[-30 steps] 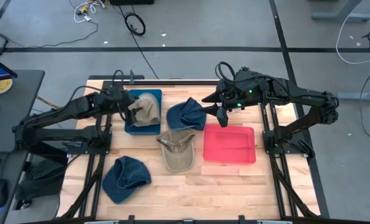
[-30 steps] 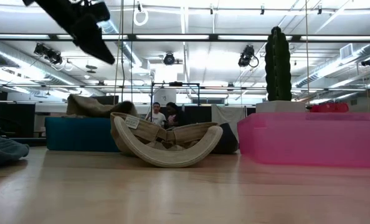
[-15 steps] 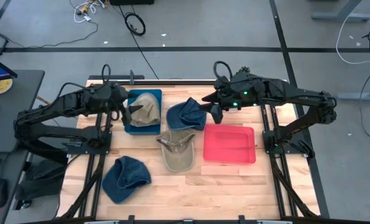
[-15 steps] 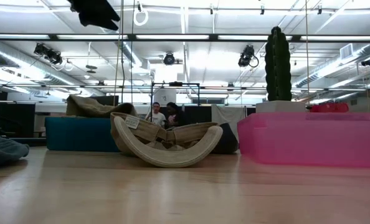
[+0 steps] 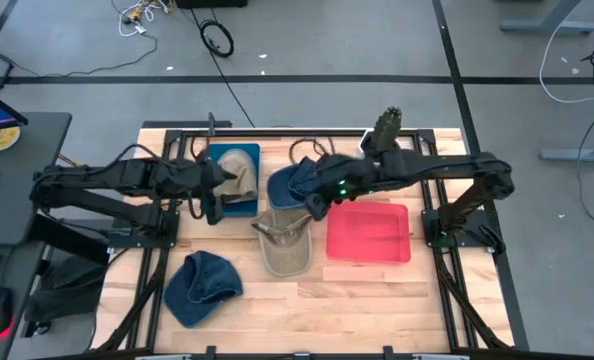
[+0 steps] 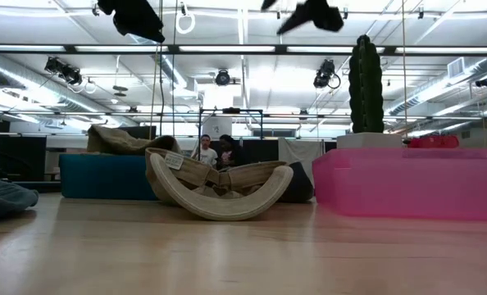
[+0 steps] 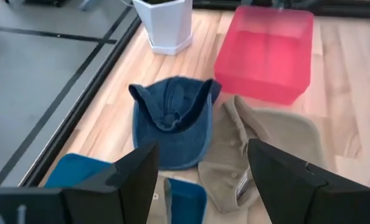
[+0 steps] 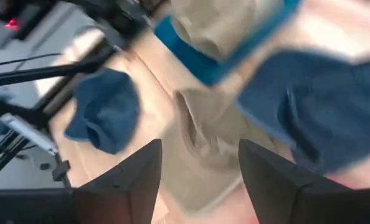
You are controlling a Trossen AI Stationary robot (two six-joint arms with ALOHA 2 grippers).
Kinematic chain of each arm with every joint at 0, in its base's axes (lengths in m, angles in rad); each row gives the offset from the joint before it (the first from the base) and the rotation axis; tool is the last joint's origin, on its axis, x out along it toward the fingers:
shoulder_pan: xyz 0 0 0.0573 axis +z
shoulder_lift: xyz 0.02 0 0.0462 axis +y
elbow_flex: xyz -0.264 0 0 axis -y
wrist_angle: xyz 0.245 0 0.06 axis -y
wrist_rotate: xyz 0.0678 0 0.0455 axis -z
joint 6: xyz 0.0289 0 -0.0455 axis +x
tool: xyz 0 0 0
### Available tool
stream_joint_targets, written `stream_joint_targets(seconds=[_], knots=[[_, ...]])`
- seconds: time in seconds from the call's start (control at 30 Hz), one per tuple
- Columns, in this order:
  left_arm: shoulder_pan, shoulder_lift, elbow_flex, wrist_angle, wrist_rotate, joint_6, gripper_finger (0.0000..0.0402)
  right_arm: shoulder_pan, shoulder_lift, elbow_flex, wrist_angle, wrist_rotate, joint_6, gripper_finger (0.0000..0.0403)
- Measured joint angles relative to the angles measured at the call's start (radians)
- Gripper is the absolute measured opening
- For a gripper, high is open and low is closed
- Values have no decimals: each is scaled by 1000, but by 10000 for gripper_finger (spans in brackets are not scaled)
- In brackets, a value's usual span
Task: Pick & Place hat
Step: Put the brown cap into the blue bin
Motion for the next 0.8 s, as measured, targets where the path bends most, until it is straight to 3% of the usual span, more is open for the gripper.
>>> stream_joint_targets(seconds=[0.17, 0.37, 0.53, 0.8], knots=[[-20, 14, 0, 9, -55, 2, 248, -1, 91, 0, -85, -45, 151, 231], [-22, 7, 0, 6, -93, 20, 248, 13, 187, 0, -79, -169, 201, 296], [-22, 4, 0, -1, -93, 70, 248, 34, 243, 0, -69, -175, 277, 342], [-22, 4, 0, 0, -92, 71, 248, 39, 318, 0, -18, -154, 334, 337]])
